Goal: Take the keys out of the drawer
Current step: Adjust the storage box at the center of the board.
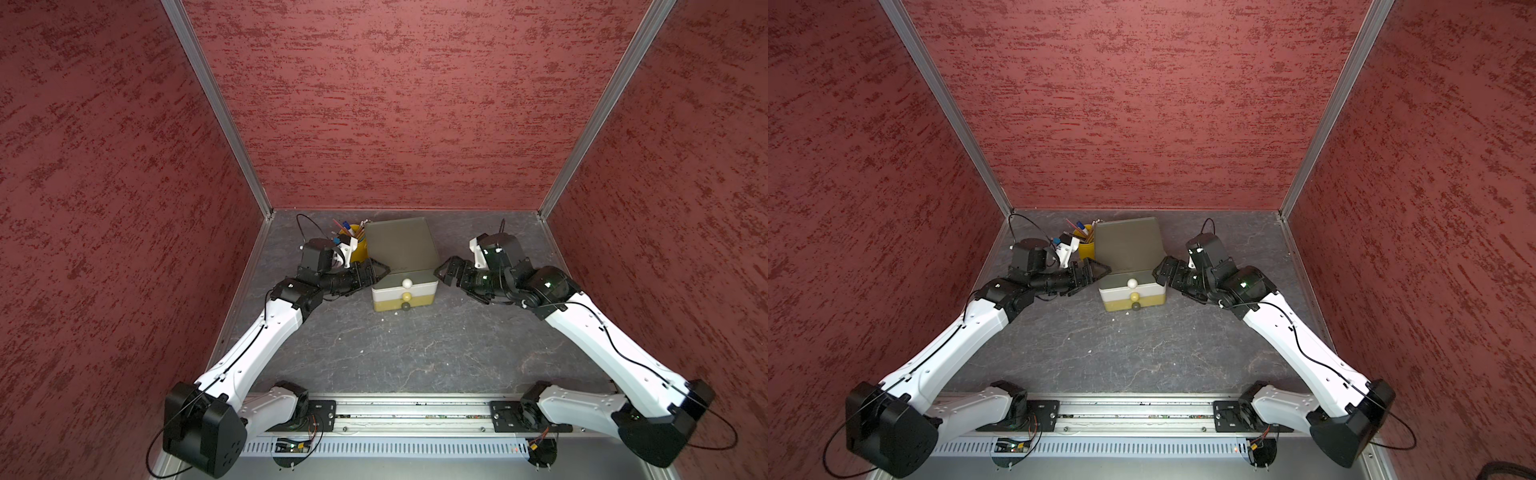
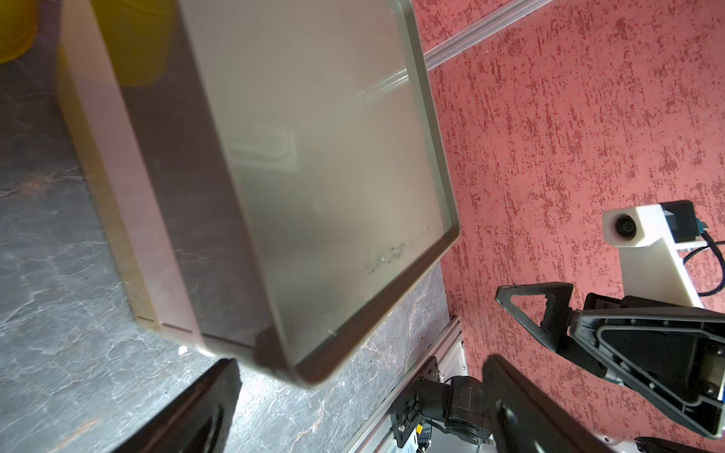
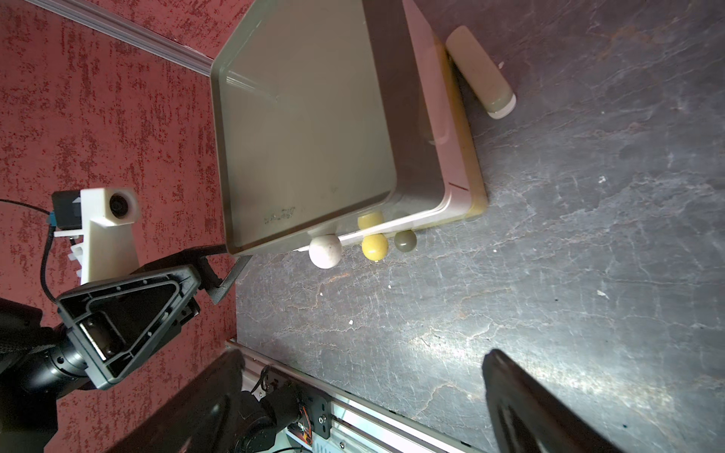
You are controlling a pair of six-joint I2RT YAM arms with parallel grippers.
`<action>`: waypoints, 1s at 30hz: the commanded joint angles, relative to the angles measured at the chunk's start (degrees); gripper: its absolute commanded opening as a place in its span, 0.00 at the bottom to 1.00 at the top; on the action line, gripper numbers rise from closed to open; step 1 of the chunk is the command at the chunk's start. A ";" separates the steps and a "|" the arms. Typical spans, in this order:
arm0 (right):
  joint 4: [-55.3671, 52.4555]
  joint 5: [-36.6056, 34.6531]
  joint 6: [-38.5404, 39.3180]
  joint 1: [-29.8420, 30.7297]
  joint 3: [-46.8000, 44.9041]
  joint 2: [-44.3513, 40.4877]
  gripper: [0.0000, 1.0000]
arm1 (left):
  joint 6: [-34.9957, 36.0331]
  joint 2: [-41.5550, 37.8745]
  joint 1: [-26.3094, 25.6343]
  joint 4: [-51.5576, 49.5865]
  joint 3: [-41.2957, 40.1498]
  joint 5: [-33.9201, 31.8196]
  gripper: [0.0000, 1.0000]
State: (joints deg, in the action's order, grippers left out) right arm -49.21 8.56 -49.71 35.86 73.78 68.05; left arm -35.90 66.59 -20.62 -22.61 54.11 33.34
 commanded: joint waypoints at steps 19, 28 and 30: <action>-4.64 -0.19 2.87 -0.79 0.87 -1.64 0.98 | 0.05 9.36 -8.12 5.03 6.66 -2.17 1.00; 0.58 3.53 0.83 -1.51 -3.71 -1.62 0.98 | -0.92 10.36 -9.97 6.86 6.10 -1.99 1.00; 5.21 5.24 0.15 -2.72 -6.70 -2.30 0.98 | -0.93 10.58 -10.77 6.88 6.11 -2.34 1.00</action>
State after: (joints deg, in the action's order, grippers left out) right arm -49.89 11.20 -48.18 34.54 69.80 66.59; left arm -36.64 75.22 -28.80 -21.56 60.66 29.17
